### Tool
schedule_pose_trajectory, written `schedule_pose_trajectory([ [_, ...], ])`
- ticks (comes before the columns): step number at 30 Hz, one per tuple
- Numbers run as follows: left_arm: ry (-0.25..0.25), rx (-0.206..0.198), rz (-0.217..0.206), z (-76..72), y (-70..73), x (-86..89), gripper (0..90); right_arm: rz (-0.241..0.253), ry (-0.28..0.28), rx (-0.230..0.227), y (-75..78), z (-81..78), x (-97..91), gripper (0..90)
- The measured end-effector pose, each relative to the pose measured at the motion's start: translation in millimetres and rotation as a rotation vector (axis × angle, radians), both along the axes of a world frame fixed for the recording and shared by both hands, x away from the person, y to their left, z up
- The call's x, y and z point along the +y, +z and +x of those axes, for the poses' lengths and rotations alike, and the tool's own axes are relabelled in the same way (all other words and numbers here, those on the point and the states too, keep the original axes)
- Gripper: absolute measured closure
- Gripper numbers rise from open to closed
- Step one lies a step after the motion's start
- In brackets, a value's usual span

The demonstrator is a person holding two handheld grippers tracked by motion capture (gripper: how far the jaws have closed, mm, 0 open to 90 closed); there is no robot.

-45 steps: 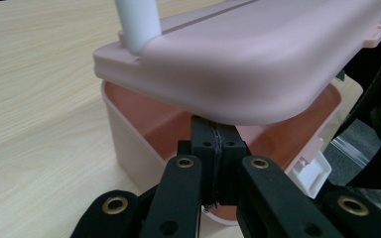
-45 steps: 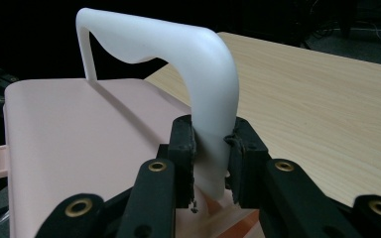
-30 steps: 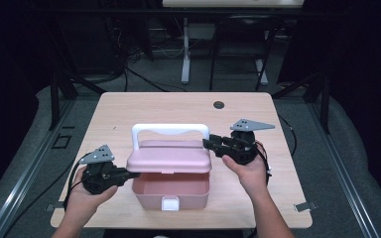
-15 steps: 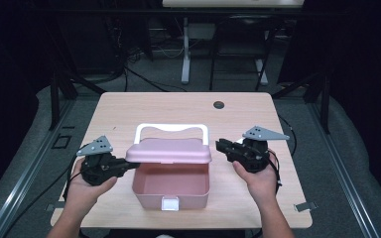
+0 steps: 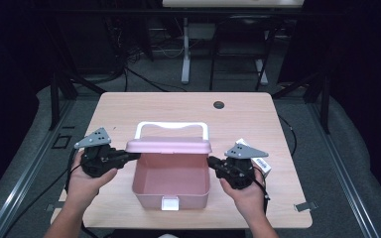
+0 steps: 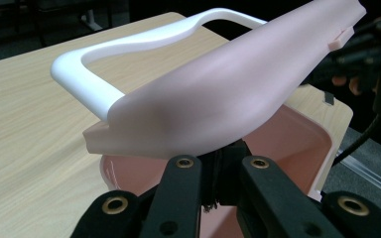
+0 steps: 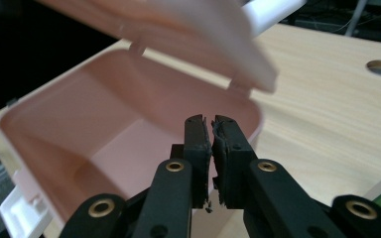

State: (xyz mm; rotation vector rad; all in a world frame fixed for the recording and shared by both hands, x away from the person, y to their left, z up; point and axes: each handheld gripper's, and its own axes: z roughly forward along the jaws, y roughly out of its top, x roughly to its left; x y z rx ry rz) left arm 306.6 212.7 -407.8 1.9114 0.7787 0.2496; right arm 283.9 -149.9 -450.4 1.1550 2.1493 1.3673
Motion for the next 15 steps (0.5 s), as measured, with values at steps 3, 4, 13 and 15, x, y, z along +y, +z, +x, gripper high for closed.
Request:
schedule_pose_trajectory([
  [3, 0.004, -0.006, -0.011, 2.3, 1.2, 0.5, 89.6, -0.02, 0.046, 0.017, -10.8, -5.4, 9.1, 85.3],
  [4, 0.002, -0.007, -0.012, 3.3, 2.0, 1.0, 89.6, -0.02, 0.065, 0.025, -14.6, -6.6, 12.0, 85.3],
  [13, 0.012, -0.032, -0.018, 7.7, 4.8, -0.2, 89.5, -0.049, 0.12, 0.084, -36.1, -11.5, 24.9, 85.6],
  [15, 0.018, -0.032, -0.02, 7.5, 5.1, -0.4, 89.5, -0.052, 0.118, 0.085, -38.2, -13.3, 24.8, 86.3],
])
